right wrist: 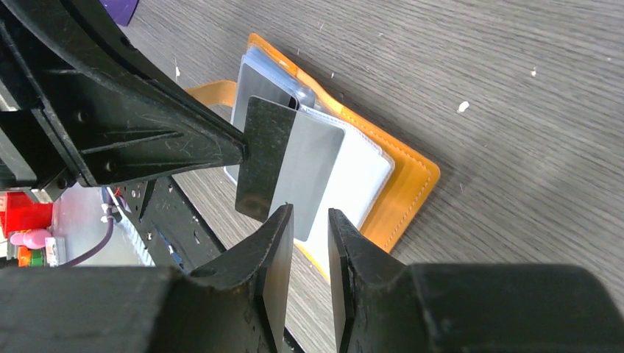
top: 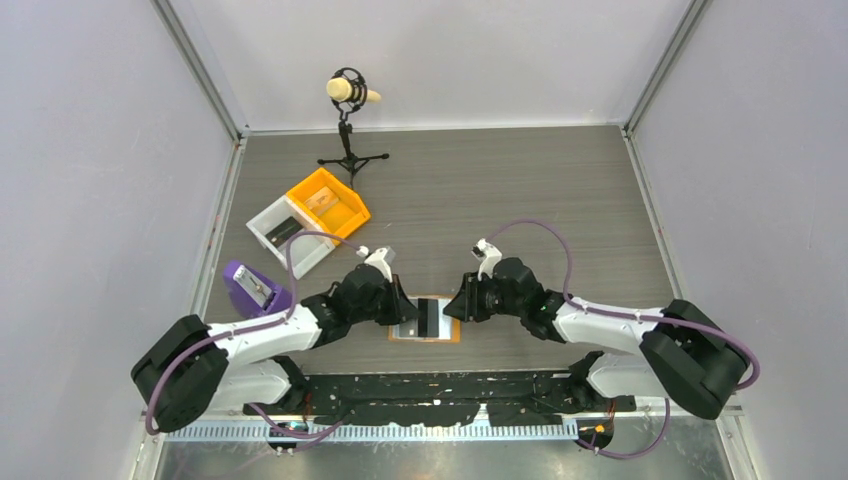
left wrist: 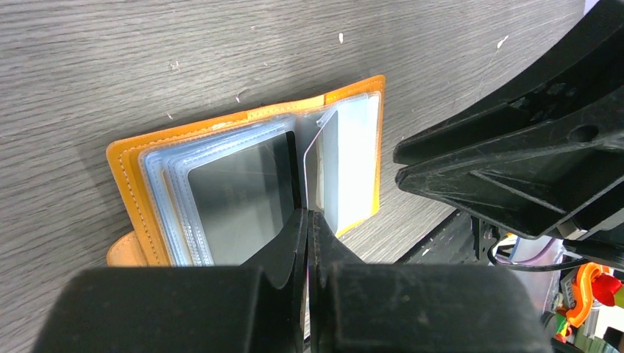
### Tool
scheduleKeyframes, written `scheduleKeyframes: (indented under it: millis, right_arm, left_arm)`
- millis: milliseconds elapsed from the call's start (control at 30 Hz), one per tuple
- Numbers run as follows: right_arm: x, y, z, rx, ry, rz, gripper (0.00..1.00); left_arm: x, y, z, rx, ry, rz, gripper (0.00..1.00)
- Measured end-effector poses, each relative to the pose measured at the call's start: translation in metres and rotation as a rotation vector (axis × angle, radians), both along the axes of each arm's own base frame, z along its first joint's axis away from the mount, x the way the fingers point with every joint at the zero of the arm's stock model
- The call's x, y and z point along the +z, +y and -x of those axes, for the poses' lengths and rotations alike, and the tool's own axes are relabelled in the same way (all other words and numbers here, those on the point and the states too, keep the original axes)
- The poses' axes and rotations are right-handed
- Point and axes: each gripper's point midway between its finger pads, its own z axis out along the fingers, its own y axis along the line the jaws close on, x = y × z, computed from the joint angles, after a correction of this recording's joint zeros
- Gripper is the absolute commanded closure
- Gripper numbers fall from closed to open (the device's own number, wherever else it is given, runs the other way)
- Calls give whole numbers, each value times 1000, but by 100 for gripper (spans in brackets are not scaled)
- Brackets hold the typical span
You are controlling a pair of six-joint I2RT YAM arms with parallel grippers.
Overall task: Take the credit cards out of the card holder
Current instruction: Remove the credit card from the card holder.
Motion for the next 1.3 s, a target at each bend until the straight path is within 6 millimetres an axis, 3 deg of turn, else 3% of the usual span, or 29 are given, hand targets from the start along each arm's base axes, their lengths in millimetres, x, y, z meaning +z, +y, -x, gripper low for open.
scheduleKeyframes:
  millis: [300,500,867,1000,1100,1233,1300]
  right_arm:
    - [-27,7,3,31,73,31,69]
    - [-35,14,0,32,95,13,69]
    - [-36,21,-5,14,105,-28,71]
    - [-37,22,-5,7,108,-41,71]
    - [-37,22,-5,4,106,-48,72]
    - [-37,21,-5,0,106,-48,72]
    - [-38,21,-6,-2,106,-48,72]
  left_arm:
    - [-5,-4,1,-17,31,-4,100]
    - [-7,-9,1,-26,40,6,100]
    - [-15,-18,0,-39,84,34,79]
    - [-15,-22,2,-53,88,51,77]
    - [-15,-24,2,-61,92,58,81]
    - [-15,-25,2,-61,94,63,98]
    - [-14,-24,2,-55,92,60,100]
